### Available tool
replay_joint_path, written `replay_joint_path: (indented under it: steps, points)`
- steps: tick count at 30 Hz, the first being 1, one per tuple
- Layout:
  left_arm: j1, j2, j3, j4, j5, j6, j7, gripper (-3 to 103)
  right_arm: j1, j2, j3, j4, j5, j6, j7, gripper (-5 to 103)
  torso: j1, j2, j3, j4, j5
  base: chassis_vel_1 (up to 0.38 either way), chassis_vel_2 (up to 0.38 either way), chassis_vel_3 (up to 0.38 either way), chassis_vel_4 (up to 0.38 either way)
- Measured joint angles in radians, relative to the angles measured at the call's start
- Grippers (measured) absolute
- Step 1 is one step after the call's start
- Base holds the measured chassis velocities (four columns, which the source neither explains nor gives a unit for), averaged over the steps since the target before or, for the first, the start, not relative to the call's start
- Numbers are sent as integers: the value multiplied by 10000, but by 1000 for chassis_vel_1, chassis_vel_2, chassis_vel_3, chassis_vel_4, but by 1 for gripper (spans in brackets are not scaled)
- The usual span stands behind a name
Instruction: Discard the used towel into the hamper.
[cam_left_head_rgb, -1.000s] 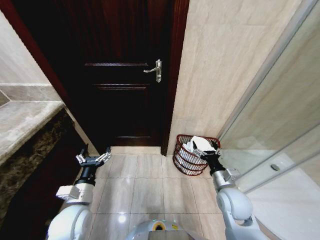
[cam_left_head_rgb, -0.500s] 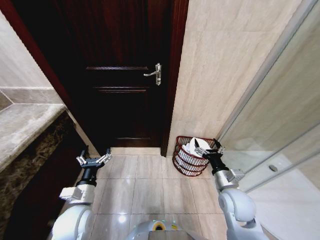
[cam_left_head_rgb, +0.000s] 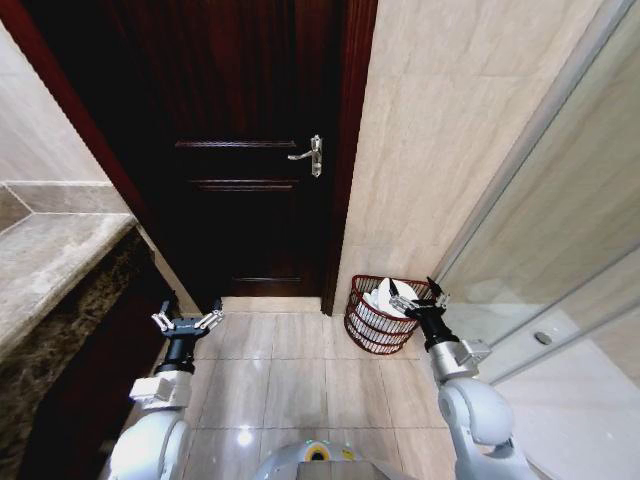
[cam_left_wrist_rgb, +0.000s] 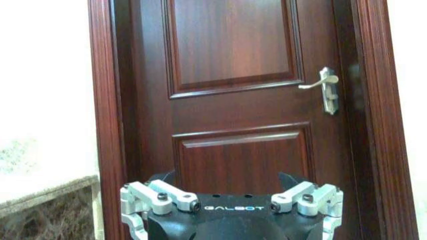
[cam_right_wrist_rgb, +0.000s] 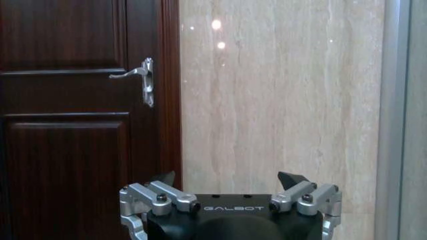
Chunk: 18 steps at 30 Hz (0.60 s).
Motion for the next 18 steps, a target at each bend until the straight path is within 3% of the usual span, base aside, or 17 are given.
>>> replay_joint_path:
  steps: [18]
  points:
    - [30, 17, -5, -187, -137, 90, 97, 100, 31, -121, 10, 165, 8, -104, 0, 100, 343, 753, 410, 0, 0, 0, 0, 0, 0]
